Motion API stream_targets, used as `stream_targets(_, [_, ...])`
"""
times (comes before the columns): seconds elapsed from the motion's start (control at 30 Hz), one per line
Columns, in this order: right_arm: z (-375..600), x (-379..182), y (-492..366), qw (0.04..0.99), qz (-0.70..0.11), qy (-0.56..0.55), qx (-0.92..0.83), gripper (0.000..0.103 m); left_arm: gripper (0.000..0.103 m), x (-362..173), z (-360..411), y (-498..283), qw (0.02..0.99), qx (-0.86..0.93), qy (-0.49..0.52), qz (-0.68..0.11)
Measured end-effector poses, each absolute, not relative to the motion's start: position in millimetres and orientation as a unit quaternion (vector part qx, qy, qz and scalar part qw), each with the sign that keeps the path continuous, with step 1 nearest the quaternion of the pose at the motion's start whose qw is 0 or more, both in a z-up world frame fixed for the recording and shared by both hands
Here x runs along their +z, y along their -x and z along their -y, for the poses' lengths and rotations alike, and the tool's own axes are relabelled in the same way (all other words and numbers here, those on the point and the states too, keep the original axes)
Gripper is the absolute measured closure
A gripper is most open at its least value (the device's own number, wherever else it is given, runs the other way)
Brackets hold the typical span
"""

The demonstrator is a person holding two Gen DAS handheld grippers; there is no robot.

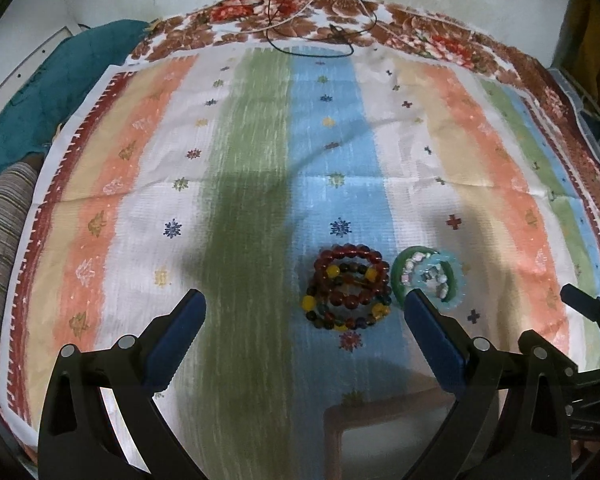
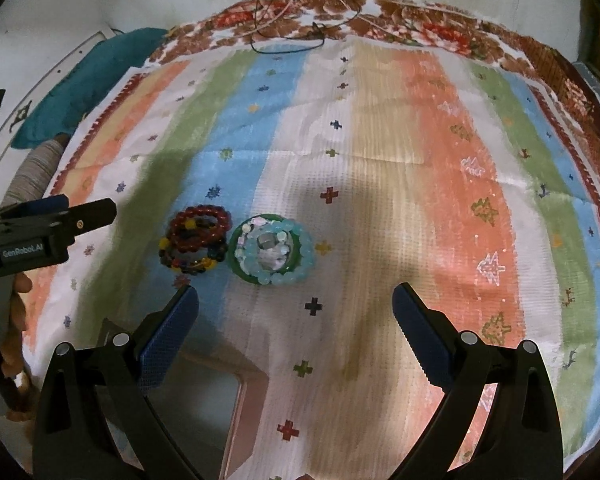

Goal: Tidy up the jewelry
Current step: 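Lower the left tool onto the dark red bead bracelet and close it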

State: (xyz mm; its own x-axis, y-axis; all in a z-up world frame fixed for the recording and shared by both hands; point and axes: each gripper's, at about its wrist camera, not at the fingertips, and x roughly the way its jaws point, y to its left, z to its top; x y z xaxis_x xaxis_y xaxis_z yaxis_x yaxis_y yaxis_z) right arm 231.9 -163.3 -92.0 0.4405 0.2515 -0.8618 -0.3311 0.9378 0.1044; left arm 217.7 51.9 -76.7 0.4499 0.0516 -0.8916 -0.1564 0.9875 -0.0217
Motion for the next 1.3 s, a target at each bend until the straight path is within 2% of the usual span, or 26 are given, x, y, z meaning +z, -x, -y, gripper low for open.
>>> stream_targets(0.57, [155.7, -126.1, -267.7, 0.823, -0.541, 0.038, 0.166, 0.005, 0.008, -121.6, -59.7, -252.0, 0.824, 0.053, 0.047, -0.562])
stream_targets(0.87, [153.7, -140.7, -284.8, 0.816, -0.556, 0.035, 0.156, 0.005, 0.020, -143.8, -61.9, -269.7, 0.811, 0.048, 0.050, -0.581])
stream_targets(0.93, [152.7, -143.4, -287.2, 0.815, -0.558, 0.040, 0.152, 0.017, 0.020, -147.6, -62.9, -274.0, 0.809, 0.047, 0.052, -0.584])
stream_targets(0.97, [152.6, -145.0, -288.1, 0.813, -0.561, 0.042, 0.150, 0.018, 0.021, -149.5, -63.1, -275.9, 0.808, 0.046, 0.053, -0.585])
stream_targets(1.13, [150.4, -154.9, -294.4, 0.808, -0.569, 0.047, 0.145, 0.018, 0.029, -157.3, -62.1, -282.1, 0.803, 0.038, 0.051, -0.593])
stream_targets(1.23, [149.1, -159.1, -299.9, 0.806, -0.573, 0.045, 0.143, 0.027, 0.039, -164.3, -62.1, -286.0, 0.798, 0.035, 0.047, -0.600])
stream_targets(1.3, [147.6, -162.5, -303.7, 0.803, -0.576, 0.044, 0.145, 0.031, 0.053, -169.3, -62.1, -288.0, 0.794, 0.032, 0.048, -0.605])
